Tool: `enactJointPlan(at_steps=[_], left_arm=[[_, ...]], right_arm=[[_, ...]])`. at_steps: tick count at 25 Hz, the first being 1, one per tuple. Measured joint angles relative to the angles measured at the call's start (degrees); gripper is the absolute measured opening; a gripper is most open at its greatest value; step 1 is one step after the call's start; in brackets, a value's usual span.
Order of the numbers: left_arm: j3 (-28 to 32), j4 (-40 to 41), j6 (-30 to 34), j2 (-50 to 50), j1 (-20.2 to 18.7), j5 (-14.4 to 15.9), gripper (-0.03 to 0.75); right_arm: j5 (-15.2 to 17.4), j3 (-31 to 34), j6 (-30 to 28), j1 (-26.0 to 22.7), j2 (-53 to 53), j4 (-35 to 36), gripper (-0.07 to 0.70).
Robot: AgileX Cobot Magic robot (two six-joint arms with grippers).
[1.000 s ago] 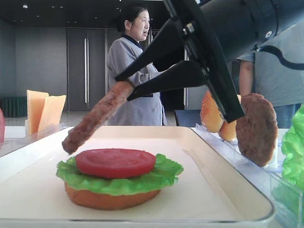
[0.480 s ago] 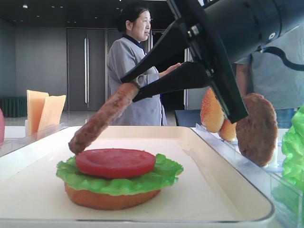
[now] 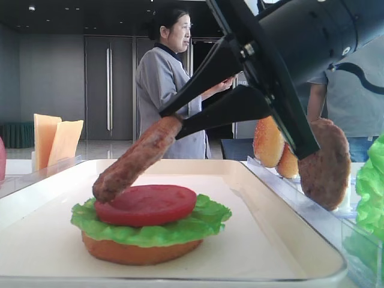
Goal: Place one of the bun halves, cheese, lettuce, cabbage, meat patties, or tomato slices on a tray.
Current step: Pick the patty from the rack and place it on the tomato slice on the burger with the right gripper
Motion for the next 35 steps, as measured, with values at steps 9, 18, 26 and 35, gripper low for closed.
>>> enactJointPlan(at_steps=[9, 18, 26, 35], left_arm=[[0.00, 0.00, 0.00, 0.00, 0.00, 0.00, 0.408], [0.00, 0.00, 0.00, 0.00, 0.00, 0.00, 0.408], [0.00, 0.00, 0.00, 0.00, 0.00, 0.00, 0.408], [0.00, 0.00, 0.00, 0.00, 0.00, 0.00, 0.408]], right_arm=[[-0.06, 0.00, 0.02, 0.00, 0.00, -0.06, 0.121], [-0.06, 0.00, 0.02, 0.00, 0.00, -0.41, 0.127], [-0.33, 0.00, 0.02, 0.06, 0.00, -3.01, 0.375], [-0.68, 0.00, 0.06, 0.85, 0.00, -3.50, 0.497]])
